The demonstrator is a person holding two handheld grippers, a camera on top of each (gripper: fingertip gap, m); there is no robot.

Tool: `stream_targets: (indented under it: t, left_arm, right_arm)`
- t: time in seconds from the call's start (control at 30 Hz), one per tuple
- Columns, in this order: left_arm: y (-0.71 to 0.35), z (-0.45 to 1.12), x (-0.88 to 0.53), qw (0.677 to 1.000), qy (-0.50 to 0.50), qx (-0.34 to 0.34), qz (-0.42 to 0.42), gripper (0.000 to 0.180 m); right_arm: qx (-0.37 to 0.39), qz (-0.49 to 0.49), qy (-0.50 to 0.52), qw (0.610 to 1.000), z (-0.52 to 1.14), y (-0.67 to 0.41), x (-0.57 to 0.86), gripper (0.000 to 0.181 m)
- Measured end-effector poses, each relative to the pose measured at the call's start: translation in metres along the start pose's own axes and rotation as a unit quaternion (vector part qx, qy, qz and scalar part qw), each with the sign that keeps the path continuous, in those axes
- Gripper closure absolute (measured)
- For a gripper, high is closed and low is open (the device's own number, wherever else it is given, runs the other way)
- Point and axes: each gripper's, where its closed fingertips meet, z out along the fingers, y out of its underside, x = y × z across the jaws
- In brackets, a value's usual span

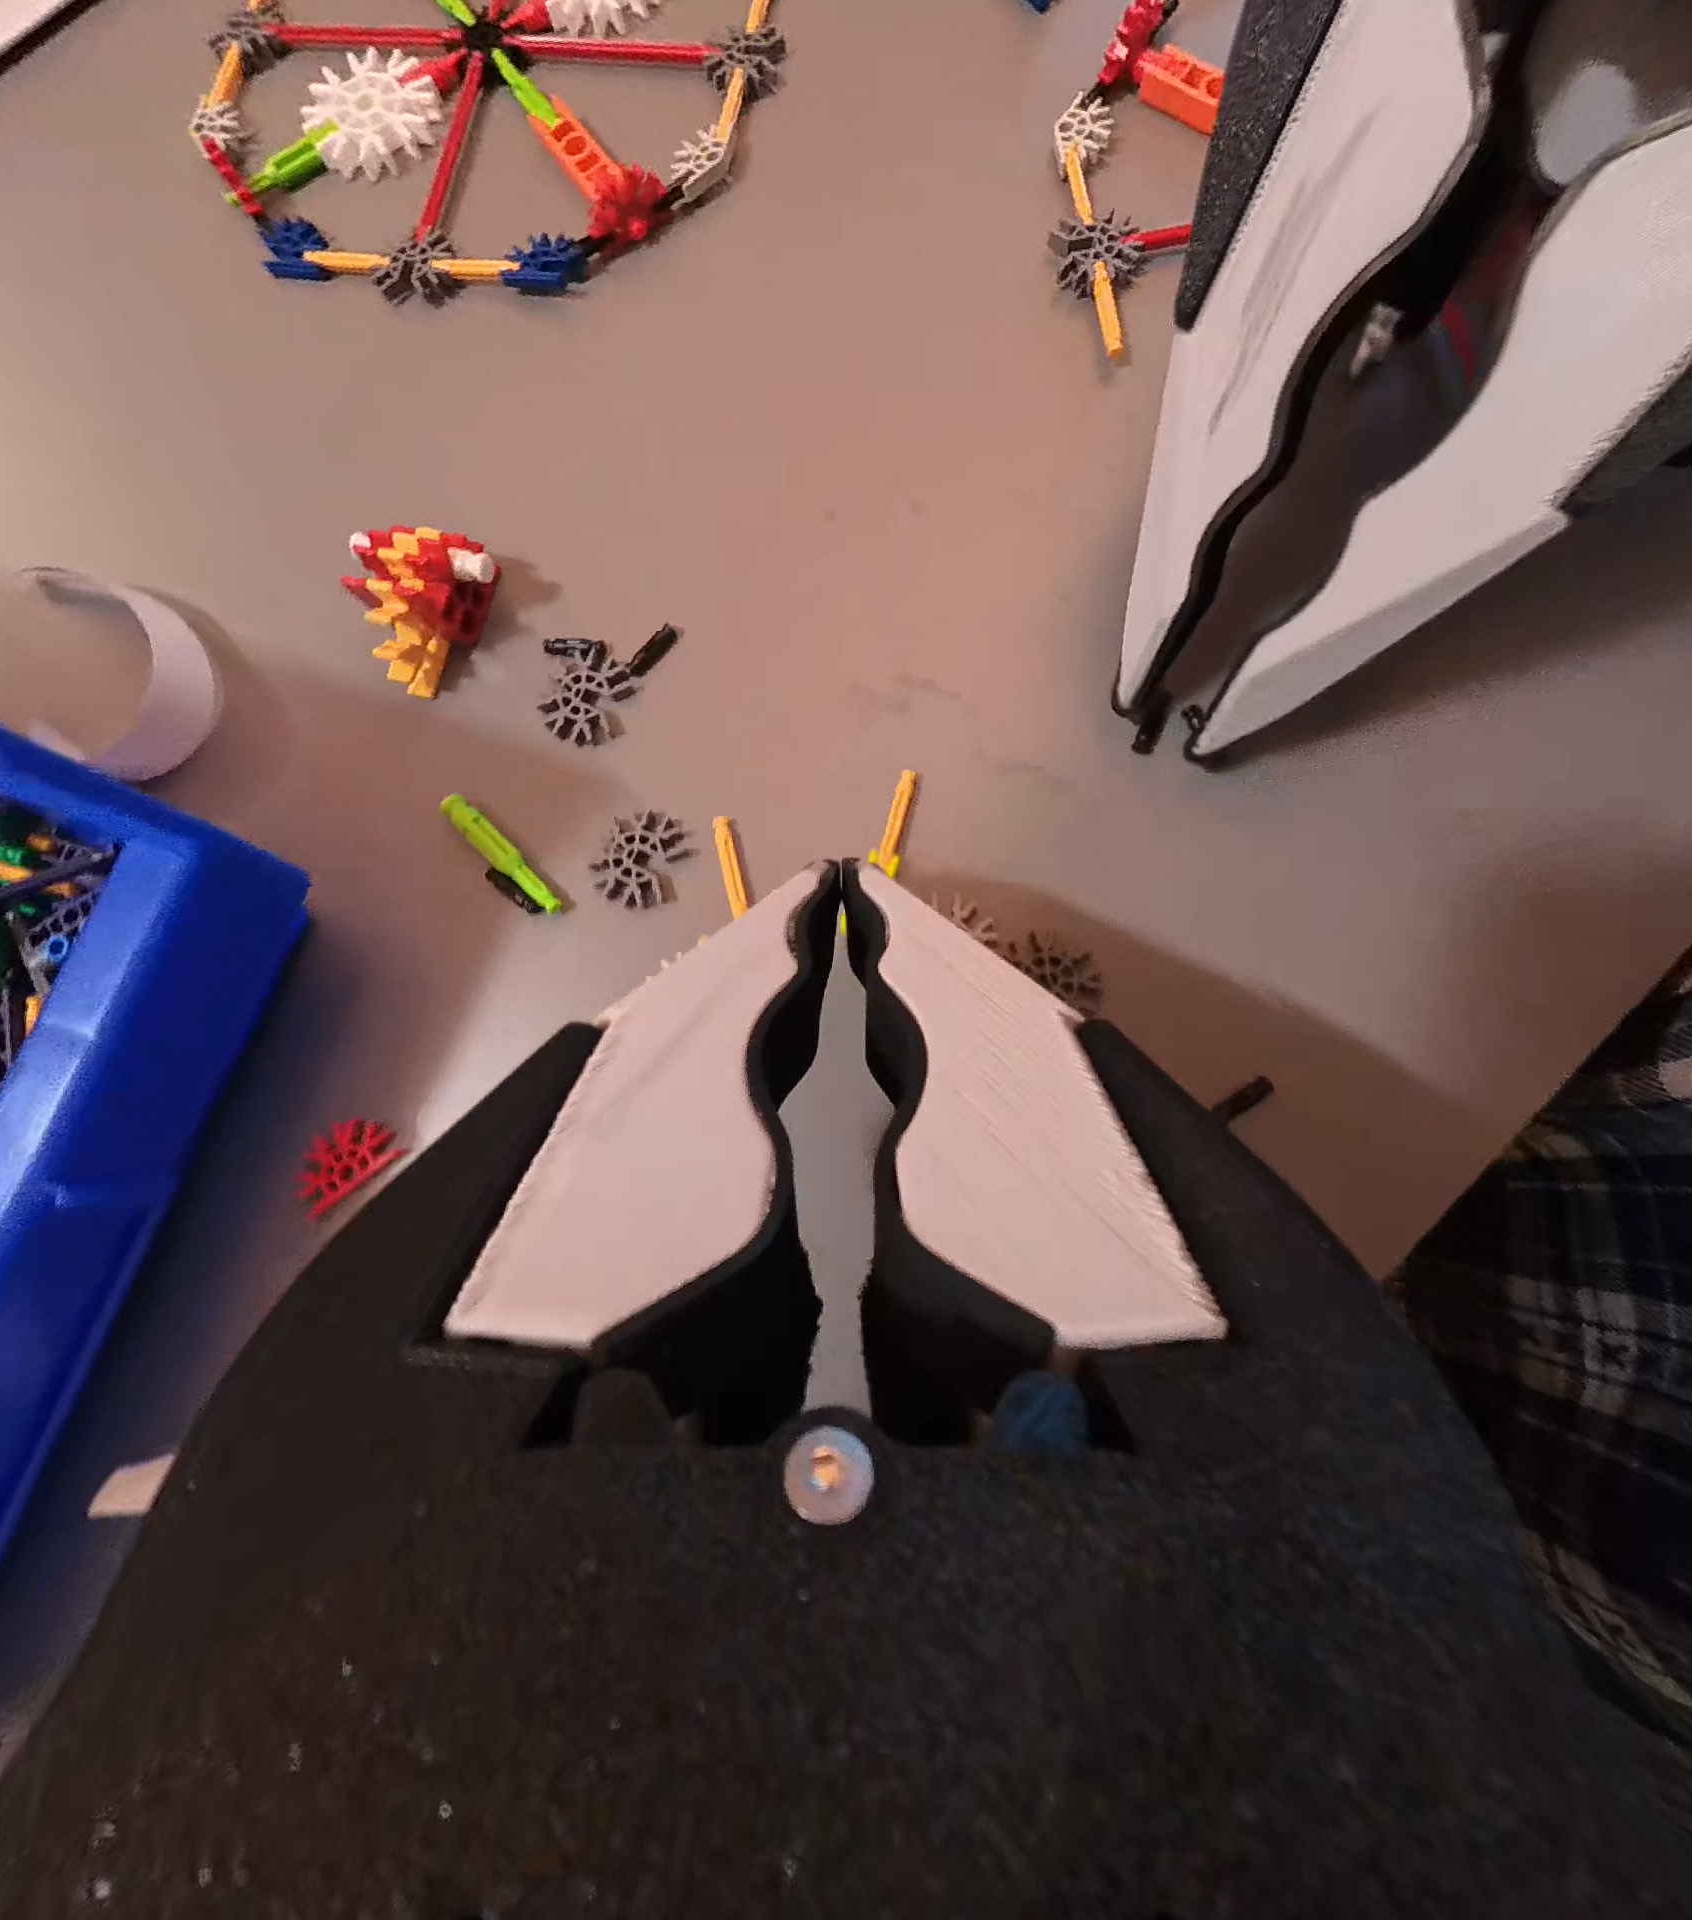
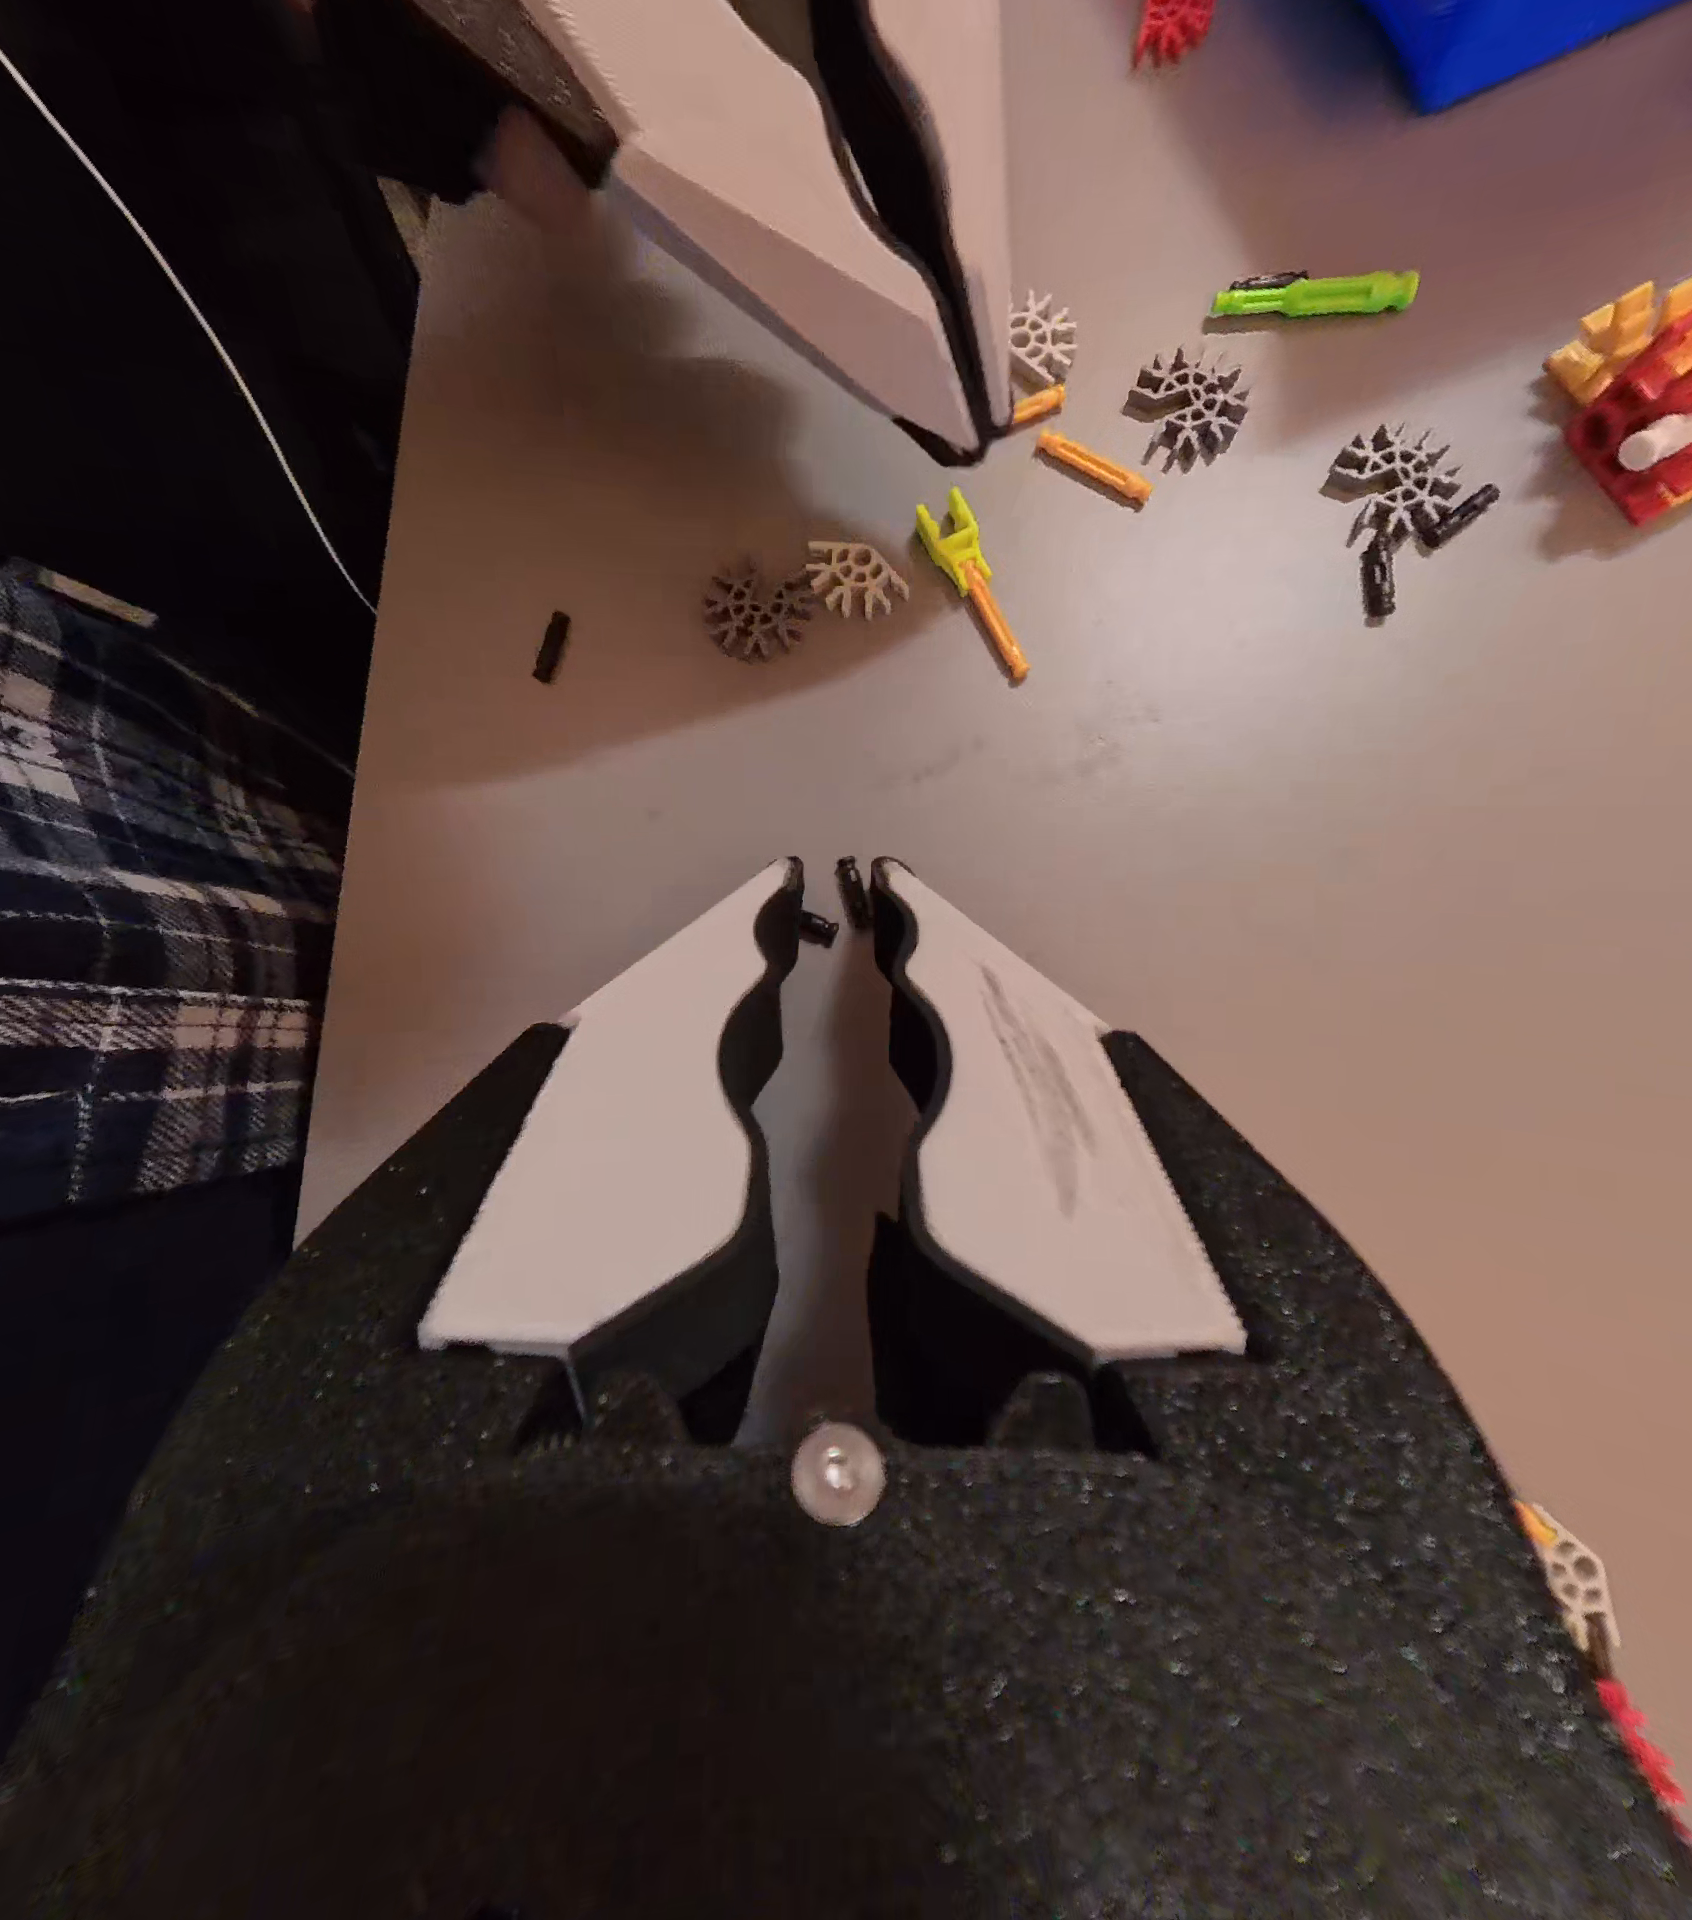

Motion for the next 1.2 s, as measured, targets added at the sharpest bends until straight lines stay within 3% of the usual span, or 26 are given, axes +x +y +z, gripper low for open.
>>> stream_targets:
  t: [0.23, 0.7, 1.2]
  left_arm:
    - [0.011, -0.009, 0.015, 1.0, 0.01, -0.011, -0.013, 0.18]
    - [0.015, -0.001, 0.022, 0.999, -0.012, -0.013, -0.028, 0.18]
    - [0.008, 0.016, 0.032, 1.0, 0.008, -0.011, -0.026, 0.18]
  right_arm:
    - [-0.007, 0.008, 0.006, 1.0, 0.003, 0.001, 0.004, 0.173]
    - [-0.018, -0.086, 0.07, 0.994, 0.001, 0.006, 0.002, 0.178]
    - [0.047, 0.007, 0.053, 0.997, -0.018, -0.002, 0.009, 0.18]
